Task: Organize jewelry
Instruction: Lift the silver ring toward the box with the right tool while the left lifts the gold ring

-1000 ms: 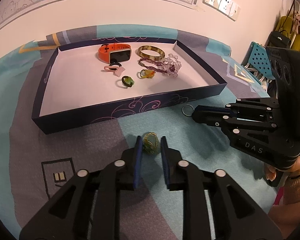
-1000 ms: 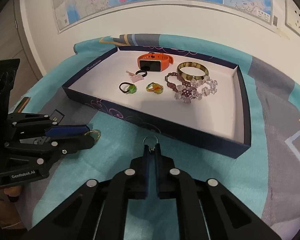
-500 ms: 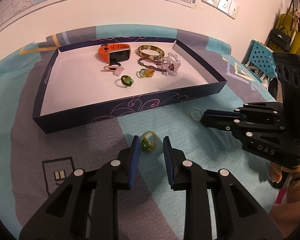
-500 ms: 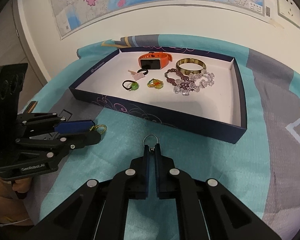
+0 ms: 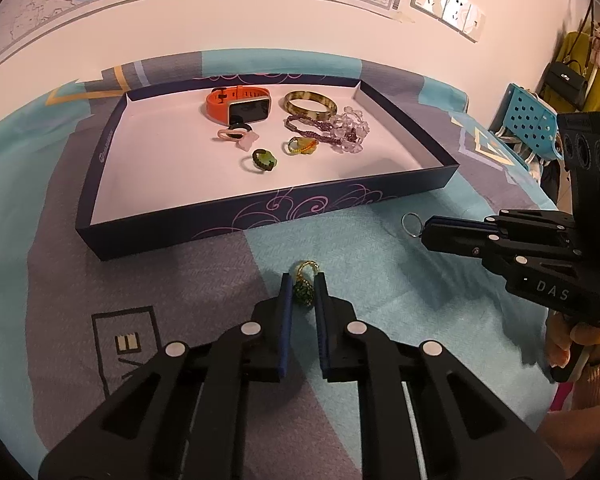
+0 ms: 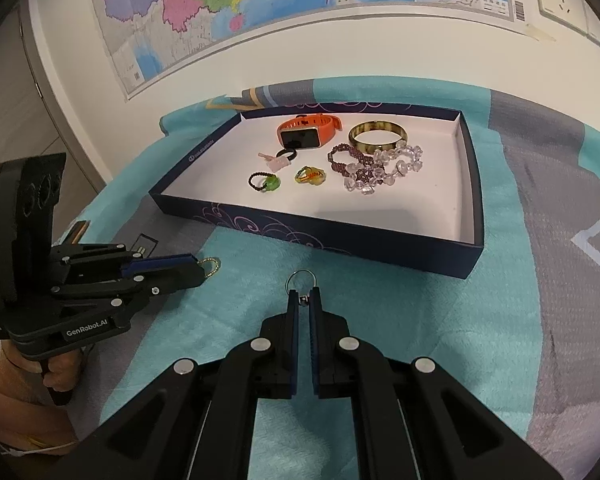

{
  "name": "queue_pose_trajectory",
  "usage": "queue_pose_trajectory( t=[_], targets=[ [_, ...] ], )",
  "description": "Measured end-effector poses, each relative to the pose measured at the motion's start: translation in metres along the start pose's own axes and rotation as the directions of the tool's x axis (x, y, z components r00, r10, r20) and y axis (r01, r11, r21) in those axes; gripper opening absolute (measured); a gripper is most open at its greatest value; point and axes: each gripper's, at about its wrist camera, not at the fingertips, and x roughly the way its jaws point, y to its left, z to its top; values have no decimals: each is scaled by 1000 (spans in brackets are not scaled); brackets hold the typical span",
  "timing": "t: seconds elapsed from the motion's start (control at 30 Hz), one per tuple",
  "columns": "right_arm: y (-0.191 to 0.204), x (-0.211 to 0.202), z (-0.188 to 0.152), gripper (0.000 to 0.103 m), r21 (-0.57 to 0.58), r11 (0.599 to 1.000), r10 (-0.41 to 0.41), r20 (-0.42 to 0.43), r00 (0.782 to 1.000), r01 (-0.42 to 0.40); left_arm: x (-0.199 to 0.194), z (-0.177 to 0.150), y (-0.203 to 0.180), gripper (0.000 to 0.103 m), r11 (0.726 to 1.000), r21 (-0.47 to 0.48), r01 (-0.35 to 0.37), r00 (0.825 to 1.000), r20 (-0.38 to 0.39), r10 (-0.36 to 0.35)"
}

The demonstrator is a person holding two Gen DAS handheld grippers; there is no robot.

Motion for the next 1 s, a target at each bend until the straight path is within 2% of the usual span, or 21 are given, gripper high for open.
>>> queue_pose_trajectory(
  t=[1.0],
  targets=[
    [3, -19, 11, 4, 8, 999, 38, 64, 997, -39, -30, 11, -8, 11, 1000, 13, 19, 997, 76, -20]
  ],
)
